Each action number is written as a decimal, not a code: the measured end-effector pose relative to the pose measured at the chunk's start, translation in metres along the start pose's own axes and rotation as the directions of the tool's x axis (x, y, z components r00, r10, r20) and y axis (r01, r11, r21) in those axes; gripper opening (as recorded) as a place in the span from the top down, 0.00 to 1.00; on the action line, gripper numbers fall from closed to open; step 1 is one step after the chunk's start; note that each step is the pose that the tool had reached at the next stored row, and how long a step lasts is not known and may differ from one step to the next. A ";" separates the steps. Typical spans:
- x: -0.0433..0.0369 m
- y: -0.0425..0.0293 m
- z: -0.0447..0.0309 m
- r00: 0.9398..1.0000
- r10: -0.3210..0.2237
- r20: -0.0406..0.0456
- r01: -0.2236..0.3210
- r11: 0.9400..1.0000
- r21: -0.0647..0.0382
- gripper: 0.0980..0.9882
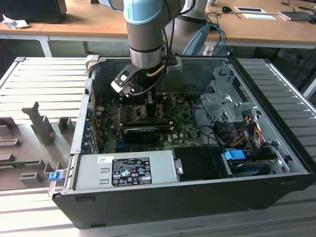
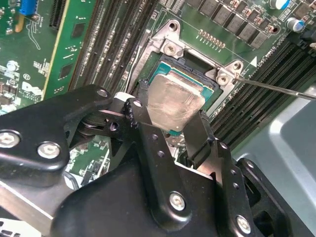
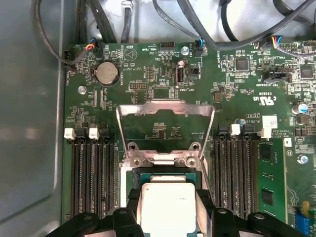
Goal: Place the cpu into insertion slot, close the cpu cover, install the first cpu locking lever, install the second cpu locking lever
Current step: 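Place the cpu into insertion slot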
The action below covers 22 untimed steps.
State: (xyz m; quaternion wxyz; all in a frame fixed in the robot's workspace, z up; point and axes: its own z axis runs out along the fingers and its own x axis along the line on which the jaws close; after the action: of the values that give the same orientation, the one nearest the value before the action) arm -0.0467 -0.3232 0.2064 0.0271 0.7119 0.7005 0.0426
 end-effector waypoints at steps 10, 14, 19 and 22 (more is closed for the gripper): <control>0.0004 -0.0004 0.0041 1.000 -0.001 0.000 0.001 1.000 0.000 0.52; 0.0010 -0.0004 0.0042 1.000 0.000 0.000 0.000 1.000 0.000 0.43; 0.0027 -0.0003 0.0038 1.000 -0.001 0.000 0.001 1.000 0.000 0.43; 0.0028 0.0002 -0.0012 1.000 -0.001 -0.001 0.001 1.000 0.000 0.43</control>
State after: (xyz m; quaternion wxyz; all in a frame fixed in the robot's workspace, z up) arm -0.0466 -0.3204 0.2077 0.0269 0.7117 0.7007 0.0428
